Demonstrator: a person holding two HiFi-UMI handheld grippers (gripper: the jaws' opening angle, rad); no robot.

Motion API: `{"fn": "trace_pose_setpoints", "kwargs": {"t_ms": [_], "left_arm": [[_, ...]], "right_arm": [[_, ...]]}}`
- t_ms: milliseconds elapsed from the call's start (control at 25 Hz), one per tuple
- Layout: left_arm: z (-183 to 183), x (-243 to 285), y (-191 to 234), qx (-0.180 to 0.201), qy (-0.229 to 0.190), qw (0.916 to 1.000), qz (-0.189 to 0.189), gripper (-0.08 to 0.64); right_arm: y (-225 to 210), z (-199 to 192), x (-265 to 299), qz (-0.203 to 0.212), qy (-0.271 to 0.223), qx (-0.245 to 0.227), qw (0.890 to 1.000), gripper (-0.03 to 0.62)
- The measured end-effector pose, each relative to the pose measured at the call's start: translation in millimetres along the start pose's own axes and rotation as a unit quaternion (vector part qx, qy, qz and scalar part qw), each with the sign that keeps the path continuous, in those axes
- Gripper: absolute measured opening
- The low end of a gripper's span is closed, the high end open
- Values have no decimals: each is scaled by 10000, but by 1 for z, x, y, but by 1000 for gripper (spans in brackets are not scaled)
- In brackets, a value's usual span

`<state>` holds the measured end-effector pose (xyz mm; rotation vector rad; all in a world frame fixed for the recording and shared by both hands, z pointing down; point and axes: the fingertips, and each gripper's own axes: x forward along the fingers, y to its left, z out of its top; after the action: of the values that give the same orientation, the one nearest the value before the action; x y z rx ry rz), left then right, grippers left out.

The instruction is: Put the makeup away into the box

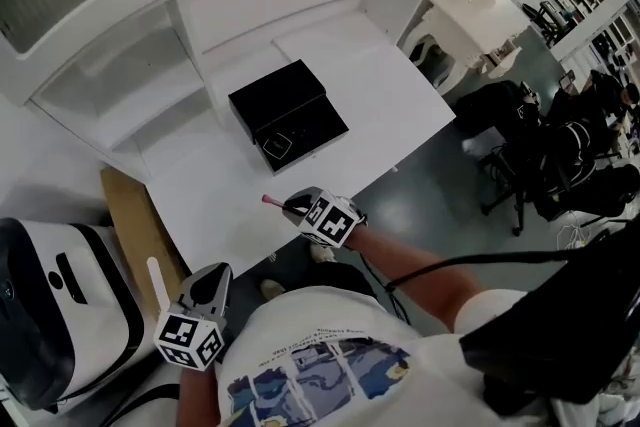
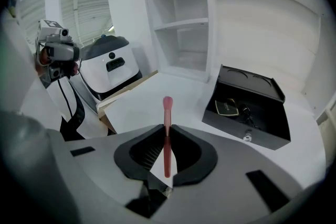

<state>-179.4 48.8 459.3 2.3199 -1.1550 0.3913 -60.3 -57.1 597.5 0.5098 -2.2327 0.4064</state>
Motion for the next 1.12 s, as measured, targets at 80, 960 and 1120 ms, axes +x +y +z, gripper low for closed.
{"fn": "trace_pose_setpoints", "kwargs": {"t_ms": [80,960,1120], "left_arm": [[4,10,-5,44,17,10000,-32,14],[36,63,-25,-85,34,9987,505,14],[35,61,-27,-154,16,9972,735,14]], "right_arm": [[-12,-2,-9,-49,-29,12,10000,63],[-202,-1,-42,-872,85,294,9957,64],[-229,-6,-27,-911,323,301,9949,64]]}}
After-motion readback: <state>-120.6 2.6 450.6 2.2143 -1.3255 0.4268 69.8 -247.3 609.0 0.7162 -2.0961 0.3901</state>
